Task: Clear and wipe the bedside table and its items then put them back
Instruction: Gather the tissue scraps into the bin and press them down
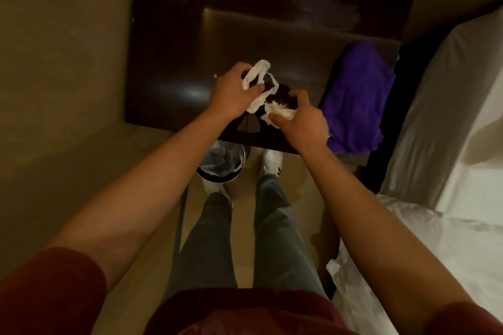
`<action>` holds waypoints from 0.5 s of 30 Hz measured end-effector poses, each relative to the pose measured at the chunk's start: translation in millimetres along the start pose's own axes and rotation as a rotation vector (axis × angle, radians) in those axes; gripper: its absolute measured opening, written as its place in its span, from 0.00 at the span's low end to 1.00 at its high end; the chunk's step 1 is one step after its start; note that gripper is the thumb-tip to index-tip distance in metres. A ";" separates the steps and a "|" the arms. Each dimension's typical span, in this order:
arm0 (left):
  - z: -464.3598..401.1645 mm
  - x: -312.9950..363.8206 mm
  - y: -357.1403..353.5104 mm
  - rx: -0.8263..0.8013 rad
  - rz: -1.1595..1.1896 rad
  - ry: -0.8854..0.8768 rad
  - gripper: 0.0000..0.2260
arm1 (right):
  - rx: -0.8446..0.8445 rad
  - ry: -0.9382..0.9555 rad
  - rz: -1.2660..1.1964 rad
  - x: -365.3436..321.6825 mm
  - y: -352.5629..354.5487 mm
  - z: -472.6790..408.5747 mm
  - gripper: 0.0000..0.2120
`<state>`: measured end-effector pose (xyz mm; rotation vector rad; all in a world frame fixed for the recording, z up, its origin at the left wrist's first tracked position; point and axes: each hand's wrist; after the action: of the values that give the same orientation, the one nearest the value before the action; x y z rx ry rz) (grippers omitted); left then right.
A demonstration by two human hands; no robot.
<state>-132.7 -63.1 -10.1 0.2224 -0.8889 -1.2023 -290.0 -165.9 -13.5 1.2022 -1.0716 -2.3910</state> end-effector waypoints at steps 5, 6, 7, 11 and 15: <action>-6.4 9.2 -12.8 0.100 -0.201 0.004 0.18 | -0.070 0.074 0.068 7.1 -9.6 -4.6 0.18; -6.2 11.2 -14.2 0.104 -0.241 0.004 0.16 | -0.084 0.066 0.057 8.4 -8.8 -6.0 0.17; -5.9 12.8 -15.4 0.105 -0.278 0.005 0.15 | -0.080 0.053 0.030 8.8 -7.4 -6.9 0.17; -5.7 14.8 -17.1 0.141 -0.331 0.037 0.10 | 0.094 0.028 -0.110 5.6 4.4 -12.9 0.12; -3.9 15.6 -15.2 0.145 -0.265 0.050 0.07 | 0.127 0.020 -0.190 -0.1 17.5 -29.6 0.11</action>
<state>-139.7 -83.7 -14.1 0.4979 -0.9236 -1.3710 -268.6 -192.8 -12.4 1.4268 -1.1661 -2.4762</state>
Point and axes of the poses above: each hand's wrist, its own z-axis away from the middle knuckle, its own y-axis out of the back of the hand, x = y × z, and after that the axes turned 14 degrees about y, right-handed
